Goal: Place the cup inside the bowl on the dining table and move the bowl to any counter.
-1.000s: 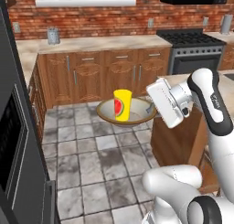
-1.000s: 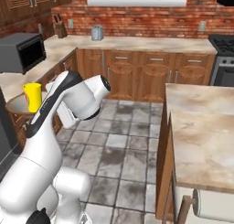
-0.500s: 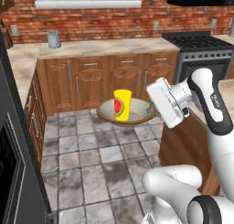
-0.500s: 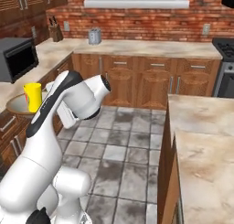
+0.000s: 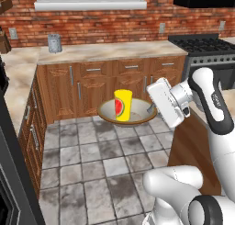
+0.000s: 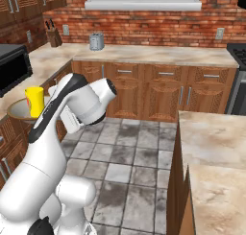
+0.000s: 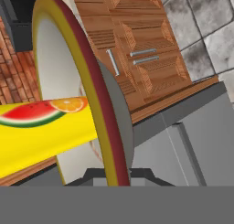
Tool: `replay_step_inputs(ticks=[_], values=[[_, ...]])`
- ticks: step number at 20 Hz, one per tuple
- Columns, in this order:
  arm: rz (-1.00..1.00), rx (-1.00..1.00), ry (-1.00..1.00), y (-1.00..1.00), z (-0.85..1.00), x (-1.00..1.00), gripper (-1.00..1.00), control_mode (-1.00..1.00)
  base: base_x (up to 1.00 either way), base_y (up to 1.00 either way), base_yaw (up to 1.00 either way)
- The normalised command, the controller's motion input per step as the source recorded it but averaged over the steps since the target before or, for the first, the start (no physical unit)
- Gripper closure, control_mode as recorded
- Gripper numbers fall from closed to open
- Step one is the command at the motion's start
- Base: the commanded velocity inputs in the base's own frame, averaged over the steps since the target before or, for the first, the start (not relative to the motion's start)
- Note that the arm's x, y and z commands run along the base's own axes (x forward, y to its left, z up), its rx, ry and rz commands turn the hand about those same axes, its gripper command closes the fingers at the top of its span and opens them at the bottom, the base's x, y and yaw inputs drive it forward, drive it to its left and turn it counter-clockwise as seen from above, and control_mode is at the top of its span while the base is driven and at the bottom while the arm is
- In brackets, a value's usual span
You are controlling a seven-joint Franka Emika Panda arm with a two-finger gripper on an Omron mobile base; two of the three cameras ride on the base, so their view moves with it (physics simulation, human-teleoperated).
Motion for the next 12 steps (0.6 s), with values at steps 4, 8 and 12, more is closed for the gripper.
replay_step_inputs(ticks=[4, 8, 12], values=[[0.00, 0.00, 0.00, 0.00, 0.00, 0.00, 1.00, 1.00, 0.66, 0.23, 0.00], [0.00, 0.00, 0.00, 0.00, 0.00, 0.00, 1.00, 1.00, 0.74, 0.11, 0.00], [0.00, 0.00, 0.00, 0.00, 0.00, 0.00, 1.00, 1.00, 0.81, 0.09, 0.00]])
